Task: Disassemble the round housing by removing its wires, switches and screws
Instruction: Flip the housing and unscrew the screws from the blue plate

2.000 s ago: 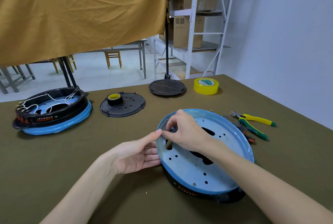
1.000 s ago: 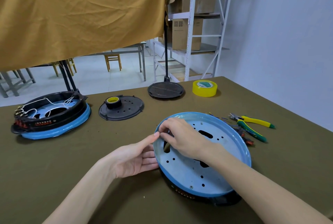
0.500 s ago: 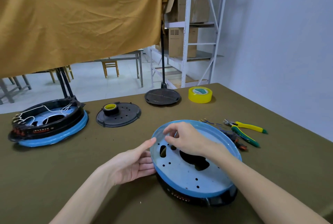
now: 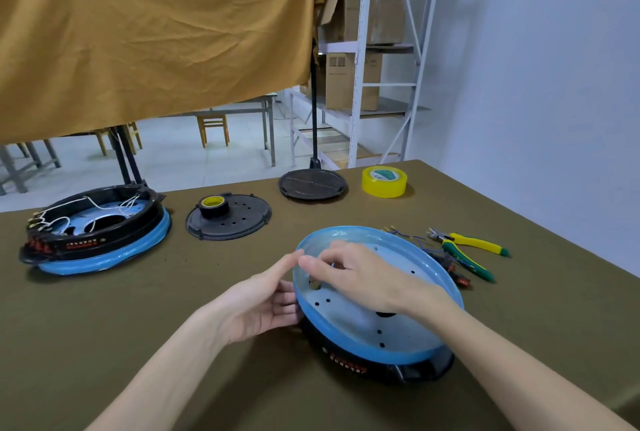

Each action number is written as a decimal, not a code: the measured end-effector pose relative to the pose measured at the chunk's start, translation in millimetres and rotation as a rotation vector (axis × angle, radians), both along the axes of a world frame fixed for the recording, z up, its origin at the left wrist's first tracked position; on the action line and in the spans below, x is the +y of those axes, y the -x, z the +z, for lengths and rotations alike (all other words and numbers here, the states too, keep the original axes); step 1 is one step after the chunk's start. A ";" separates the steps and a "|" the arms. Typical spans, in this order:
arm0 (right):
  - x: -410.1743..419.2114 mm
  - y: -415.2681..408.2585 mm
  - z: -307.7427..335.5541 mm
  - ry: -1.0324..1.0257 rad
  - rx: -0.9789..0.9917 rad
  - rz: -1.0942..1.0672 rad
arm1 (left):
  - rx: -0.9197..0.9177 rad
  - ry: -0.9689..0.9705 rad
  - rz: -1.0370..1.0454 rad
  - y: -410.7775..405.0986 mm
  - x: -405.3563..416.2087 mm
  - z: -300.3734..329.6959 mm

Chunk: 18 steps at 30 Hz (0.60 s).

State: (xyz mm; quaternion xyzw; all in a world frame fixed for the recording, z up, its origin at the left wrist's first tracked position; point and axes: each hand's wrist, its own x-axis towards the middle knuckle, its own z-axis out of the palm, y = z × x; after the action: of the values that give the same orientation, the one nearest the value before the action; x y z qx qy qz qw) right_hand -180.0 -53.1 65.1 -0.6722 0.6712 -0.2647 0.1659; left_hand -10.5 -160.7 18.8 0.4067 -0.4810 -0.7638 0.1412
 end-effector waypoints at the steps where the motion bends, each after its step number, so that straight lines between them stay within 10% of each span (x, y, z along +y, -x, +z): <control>1: 3.3 -1.7 4.5 -0.019 0.058 -0.001 | 0.006 0.013 0.005 2.2 -1.2 -0.4; 6: 16.7 -8.0 14.4 -0.170 0.297 0.036 | 0.081 -0.026 -0.003 7.1 -5.0 -2.8; 13: 19.2 -1.2 23.6 -0.144 0.107 -0.043 | 0.267 -0.276 0.053 4.0 -3.7 -5.4; 18: 17.2 9.1 22.0 -0.146 -0.006 -0.038 | 0.218 -0.070 0.151 7.5 -3.7 -14.8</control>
State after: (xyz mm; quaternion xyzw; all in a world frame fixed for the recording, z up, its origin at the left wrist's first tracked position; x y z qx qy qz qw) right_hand -189.1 -35.9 87.1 -0.6448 0.7008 -0.2201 0.2113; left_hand -17.9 -164.4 4.0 0.3611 -0.4039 -0.8068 0.2356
